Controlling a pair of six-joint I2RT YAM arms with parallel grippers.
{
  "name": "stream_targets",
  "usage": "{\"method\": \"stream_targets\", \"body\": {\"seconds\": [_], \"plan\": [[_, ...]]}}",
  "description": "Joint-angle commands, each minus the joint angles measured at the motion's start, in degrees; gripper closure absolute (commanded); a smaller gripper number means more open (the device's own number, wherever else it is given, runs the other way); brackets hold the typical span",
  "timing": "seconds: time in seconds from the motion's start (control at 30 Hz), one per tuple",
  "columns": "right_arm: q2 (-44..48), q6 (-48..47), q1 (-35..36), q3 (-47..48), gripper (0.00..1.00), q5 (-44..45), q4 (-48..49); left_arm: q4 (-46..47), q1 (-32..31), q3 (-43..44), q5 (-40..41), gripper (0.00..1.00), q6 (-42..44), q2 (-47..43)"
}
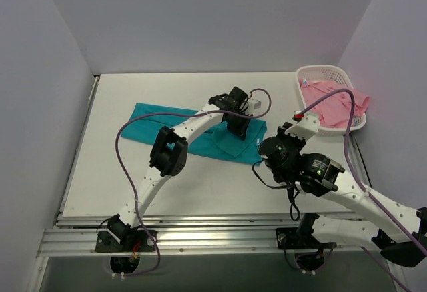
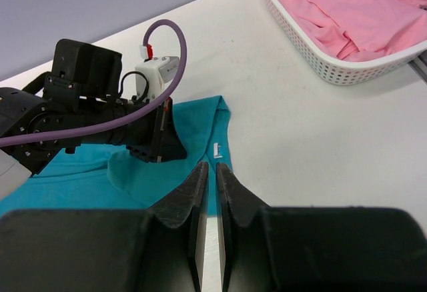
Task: Fold and stack the t-shirts
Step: Fold the tshirt
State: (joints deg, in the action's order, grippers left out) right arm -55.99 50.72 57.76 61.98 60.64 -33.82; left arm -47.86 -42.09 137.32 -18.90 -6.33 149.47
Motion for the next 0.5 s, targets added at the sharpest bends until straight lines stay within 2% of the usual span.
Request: {"method": "stream_targets", "body": {"seconds": [0.0,0.27,0.47], "plan": [[1.2,-1.1,-1.0,-0.5,0.93,3.2,-0.6,-3.1,1.0,4.8,1.8,0.98,1.0,3.6],[2.1,-4.4,-5.0,-0.8,0.93,1.8,1.9,-7.4,4.4,16.4,2.8,0.98,0.6,10.1],[1.6,-9.5,-10.4,-2.5,0.93,-3.0,7.3,-8.6,8.2,18.9,6.1,0.98,0.2,12.8]]}}
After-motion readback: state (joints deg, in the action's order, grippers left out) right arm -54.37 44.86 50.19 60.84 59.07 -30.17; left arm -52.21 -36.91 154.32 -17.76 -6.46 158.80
